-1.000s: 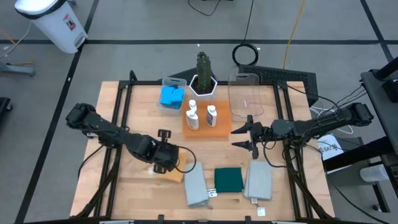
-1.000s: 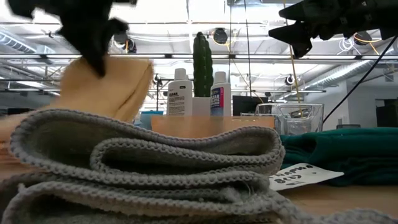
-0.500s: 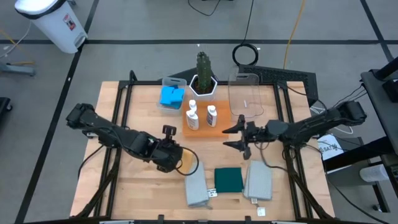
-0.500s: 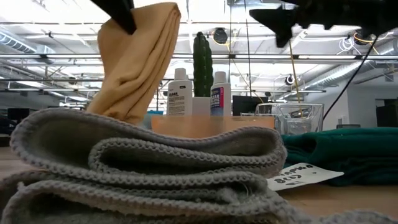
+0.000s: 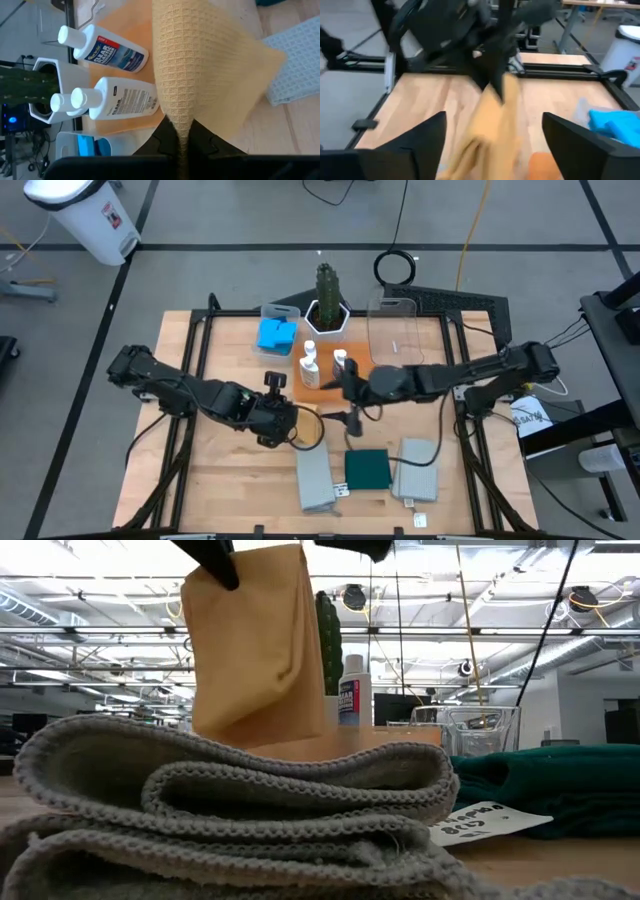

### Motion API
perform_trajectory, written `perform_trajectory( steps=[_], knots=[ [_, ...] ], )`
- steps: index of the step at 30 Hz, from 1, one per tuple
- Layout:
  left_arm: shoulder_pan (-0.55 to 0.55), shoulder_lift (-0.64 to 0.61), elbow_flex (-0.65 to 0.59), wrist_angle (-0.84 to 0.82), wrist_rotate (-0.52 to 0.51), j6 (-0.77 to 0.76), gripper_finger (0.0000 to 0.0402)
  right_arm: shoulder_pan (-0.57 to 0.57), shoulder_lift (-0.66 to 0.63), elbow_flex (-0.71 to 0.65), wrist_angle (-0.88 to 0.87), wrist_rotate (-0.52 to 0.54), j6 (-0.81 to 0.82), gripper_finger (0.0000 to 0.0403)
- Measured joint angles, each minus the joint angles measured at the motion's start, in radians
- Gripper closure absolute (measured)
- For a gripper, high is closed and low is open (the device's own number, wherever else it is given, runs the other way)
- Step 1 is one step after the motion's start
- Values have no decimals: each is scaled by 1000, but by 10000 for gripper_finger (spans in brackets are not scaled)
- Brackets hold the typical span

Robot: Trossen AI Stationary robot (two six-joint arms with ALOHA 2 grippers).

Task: Pick & Place Kitchen Items
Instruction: Put the orange microfiber towel into the transparent bin

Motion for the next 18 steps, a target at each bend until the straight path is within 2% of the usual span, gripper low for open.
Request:
perform_trajectory(
  steps=[5, 7, 10, 18],
  knots=[
    [0, 0, 0, 1, 0, -4, 391, -37, 104, 146, -99, -7, 7, 75],
    [0, 0, 0, 1, 0, -5, 391, -45, 145, 167, -95, -59, 7, 74],
    [0, 0, 0, 0, 3, -5, 391, -49, 189, 174, -91, -111, 3, 77],
    [0, 0, 0, 0, 28, -9, 391, -52, 273, 176, -94, -106, -22, 81]
  ],
)
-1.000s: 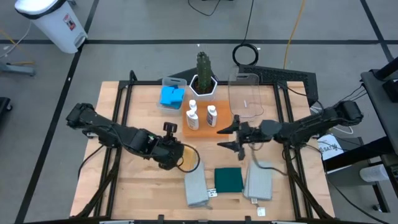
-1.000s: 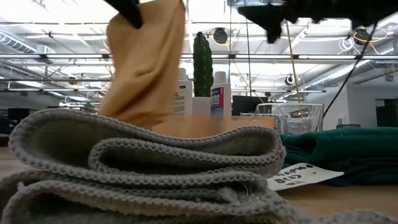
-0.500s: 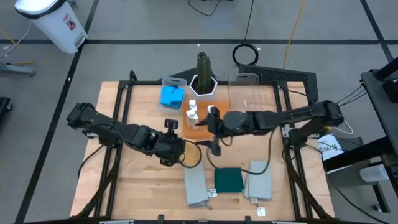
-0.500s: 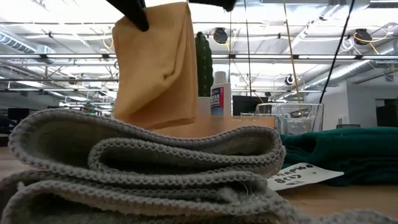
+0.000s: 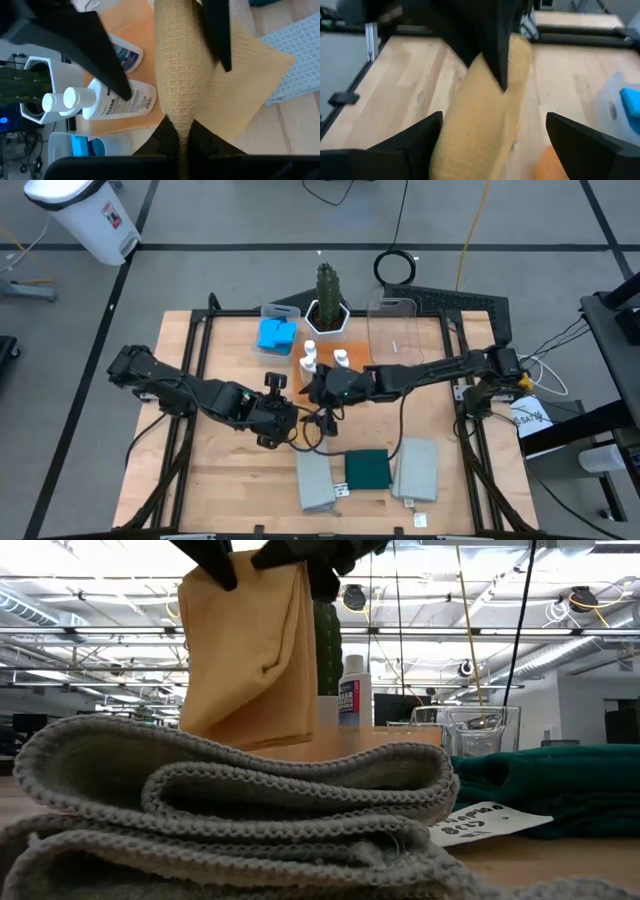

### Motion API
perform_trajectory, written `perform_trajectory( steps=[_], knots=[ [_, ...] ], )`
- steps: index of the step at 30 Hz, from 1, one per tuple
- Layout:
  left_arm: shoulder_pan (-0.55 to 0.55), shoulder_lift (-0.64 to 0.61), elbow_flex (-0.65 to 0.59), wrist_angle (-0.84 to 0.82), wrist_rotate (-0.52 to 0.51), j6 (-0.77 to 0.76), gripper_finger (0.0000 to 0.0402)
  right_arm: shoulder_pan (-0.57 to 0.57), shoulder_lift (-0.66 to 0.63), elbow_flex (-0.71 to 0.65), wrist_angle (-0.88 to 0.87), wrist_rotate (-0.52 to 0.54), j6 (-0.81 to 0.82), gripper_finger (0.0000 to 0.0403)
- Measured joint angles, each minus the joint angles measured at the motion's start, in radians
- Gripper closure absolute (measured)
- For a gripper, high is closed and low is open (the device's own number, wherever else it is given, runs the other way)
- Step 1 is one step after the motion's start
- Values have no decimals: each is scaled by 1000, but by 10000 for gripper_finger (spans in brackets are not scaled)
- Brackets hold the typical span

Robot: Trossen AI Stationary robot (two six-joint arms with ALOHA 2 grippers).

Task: Pick & Place Kitchen Items
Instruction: Put the orange microfiber towel into the transparent bin

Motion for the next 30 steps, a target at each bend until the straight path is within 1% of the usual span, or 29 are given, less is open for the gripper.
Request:
perform_trajectory(
  steps=[5, 8, 10, 14, 19, 21, 22, 24, 26, 30],
  knots=[
    [0, 0, 0, 0, 6, -3, 391, -4, 16, 0, 0, 0, 12, 98],
    [0, 0, 0, 1, 15, -8, 391, -10, 14, 0, 8, 2, 30, 124],
    [0, 0, 0, 2, 17, -15, 391, -12, 15, 0, 9, 2, 42, 148],
    [0, 0, 0, 3, 25, -25, 384, -16, 15, 0, 5, 0, 55, 214],
    [0, 0, 0, 29, 26, -27, 384, -18, 15, 0, -5, -2, 55, 322],
    [0, 0, 0, 54, 31, -38, 379, -18, 14, 0, -6, -28, 52, 372],
    [0, 0, -1, 65, 34, -41, 374, -18, 14, 0, -7, -48, 44, 386],
    [-2, 0, -1, 88, 40, -43, 360, -18, 13, 0, -10, -78, 36, 391],
    [-5, -3, -1, 94, 63, -48, 345, -16, 13, 0, -11, -80, 31, 393],
    [2, -56, -1, 108, 167, -46, 322, -9, 14, -1, -25, -81, 20, 398]
  ],
)
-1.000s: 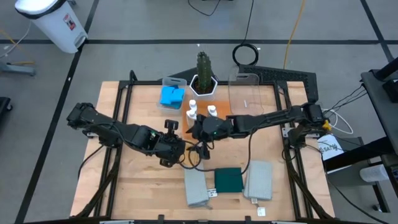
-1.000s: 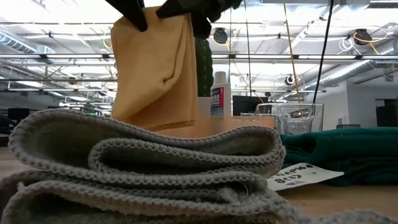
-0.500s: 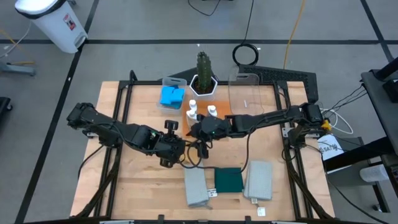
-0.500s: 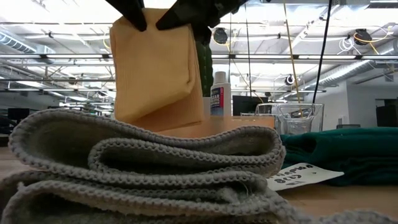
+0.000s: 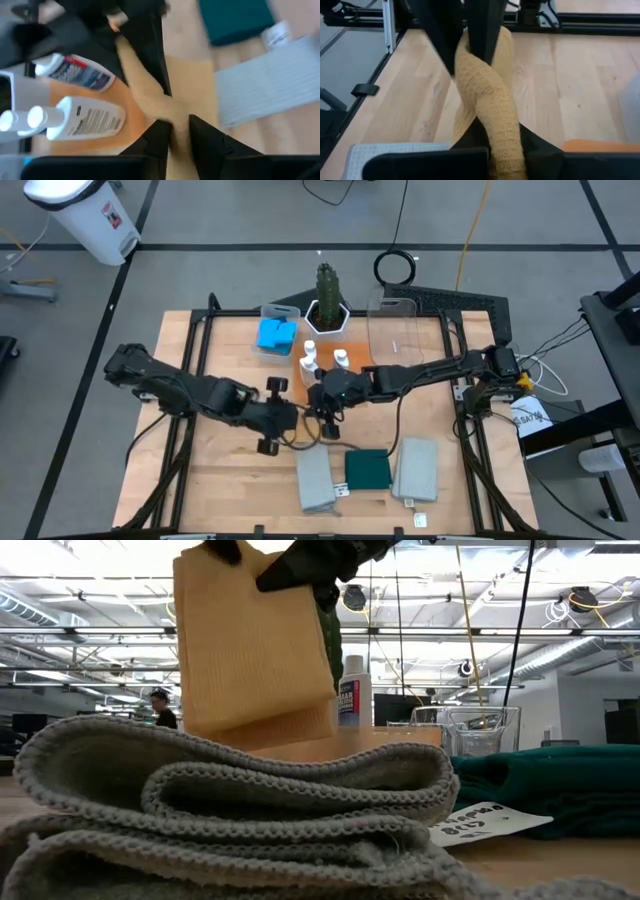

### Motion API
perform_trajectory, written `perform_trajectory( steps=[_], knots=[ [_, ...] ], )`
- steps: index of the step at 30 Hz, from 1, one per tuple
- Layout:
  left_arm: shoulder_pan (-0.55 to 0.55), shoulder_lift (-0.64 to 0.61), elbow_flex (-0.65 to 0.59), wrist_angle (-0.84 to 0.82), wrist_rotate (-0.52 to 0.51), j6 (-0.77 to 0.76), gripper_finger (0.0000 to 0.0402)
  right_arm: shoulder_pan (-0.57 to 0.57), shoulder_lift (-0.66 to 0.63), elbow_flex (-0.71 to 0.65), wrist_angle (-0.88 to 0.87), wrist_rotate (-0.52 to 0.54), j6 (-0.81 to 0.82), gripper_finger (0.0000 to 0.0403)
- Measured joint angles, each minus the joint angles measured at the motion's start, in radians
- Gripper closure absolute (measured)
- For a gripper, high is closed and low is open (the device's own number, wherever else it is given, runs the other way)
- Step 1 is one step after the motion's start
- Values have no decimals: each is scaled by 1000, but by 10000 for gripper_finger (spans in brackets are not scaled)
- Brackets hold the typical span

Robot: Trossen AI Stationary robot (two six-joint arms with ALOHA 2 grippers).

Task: Pick & Place Kitchen Items
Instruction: Put the orange microfiber towel into the transparent bin

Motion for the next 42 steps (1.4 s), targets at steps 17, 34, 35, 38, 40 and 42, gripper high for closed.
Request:
perform_trajectory(
  steps=[17, 34, 35, 38, 40, 42],
  knots=[
    [-11, -633, -361, 312, 11, 52, 336, -22, -298, -38, -240, 5, -36, 402],
    [33, -1053, -823, 597, -20, 80, 334, -451, -761, -293, -250, 6, -168, 402],
    [33, -1052, -824, 594, -20, 80, 334, -491, -776, -300, -250, 5, -192, 402],
    [33, -1042, -824, 595, -20, 81, 334, -610, -806, -320, -246, -7, -269, 402],
    [33, -1037, -824, 599, -20, 81, 334, -690, -815, -343, -244, -44, -311, 402],
    [33, -1036, -824, 598, -19, 81, 334, -763, -815, -377, -227, -90, -345, 402]
  ],
)
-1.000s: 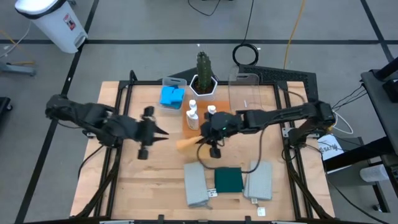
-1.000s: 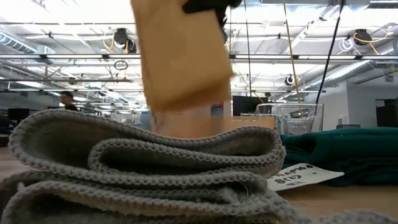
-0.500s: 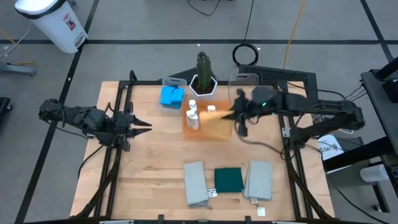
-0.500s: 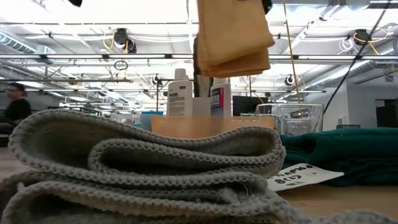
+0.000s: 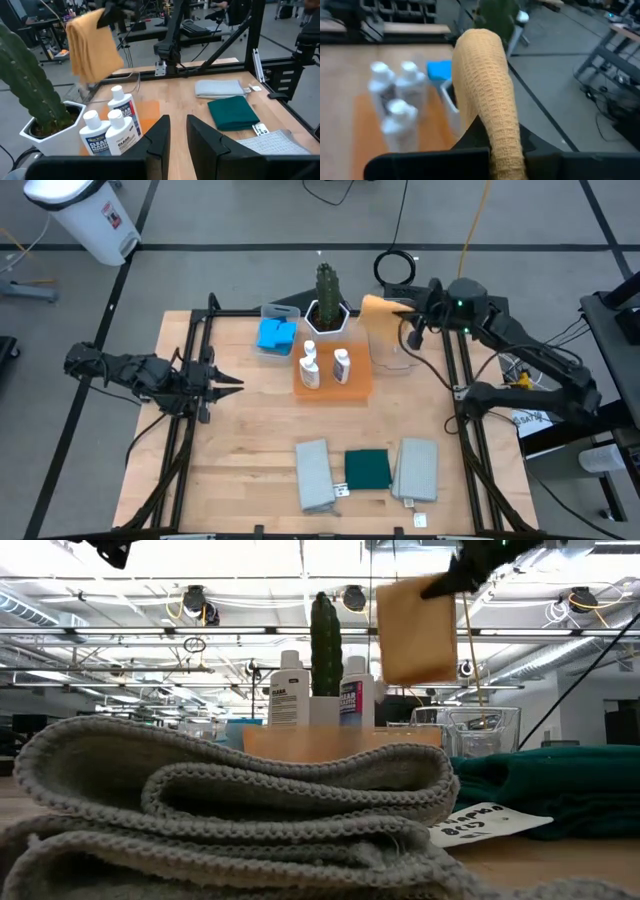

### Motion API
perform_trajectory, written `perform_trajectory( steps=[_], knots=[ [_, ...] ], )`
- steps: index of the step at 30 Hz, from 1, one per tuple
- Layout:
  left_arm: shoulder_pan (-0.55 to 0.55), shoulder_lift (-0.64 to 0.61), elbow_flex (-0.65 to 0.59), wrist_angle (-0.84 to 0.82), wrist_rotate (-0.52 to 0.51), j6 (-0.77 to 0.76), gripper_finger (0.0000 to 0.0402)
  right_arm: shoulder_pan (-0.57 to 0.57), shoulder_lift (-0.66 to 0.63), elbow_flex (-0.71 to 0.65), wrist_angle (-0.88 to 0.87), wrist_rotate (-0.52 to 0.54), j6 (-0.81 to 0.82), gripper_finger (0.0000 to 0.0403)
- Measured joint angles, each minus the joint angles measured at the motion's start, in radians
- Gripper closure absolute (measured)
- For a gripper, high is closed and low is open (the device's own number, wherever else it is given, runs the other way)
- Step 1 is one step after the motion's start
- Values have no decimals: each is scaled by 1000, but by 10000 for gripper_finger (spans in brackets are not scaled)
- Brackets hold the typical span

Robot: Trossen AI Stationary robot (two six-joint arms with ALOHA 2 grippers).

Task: Pick & Place Kitchen Items
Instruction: Put the orange microfiber towel into the transparent bin

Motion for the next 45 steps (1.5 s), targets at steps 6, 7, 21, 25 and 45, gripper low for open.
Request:
perform_trajectory(
  steps=[6, 7, 21, 25, 45],
  knots=[
    [0, 19, 0, -1, 2, 0, 334, -172, 5, -158, 185, -162, -50, 402],
    [0, 22, 0, -2, 3, 0, 334, -195, 5, -187, 215, -193, -71, 402],
    [0, 33, 0, -1, 7, 0, 334, -332, 17, -384, 431, -248, -149, 402],
    [0, 33, 0, -1, 7, 0, 334, -331, 19, -385, 353, -249, -101, 402],
    [0, 33, 0, -1, 7, 0, 334, -331, 18, -384, 48, -538, 152, 401]
  ],
)
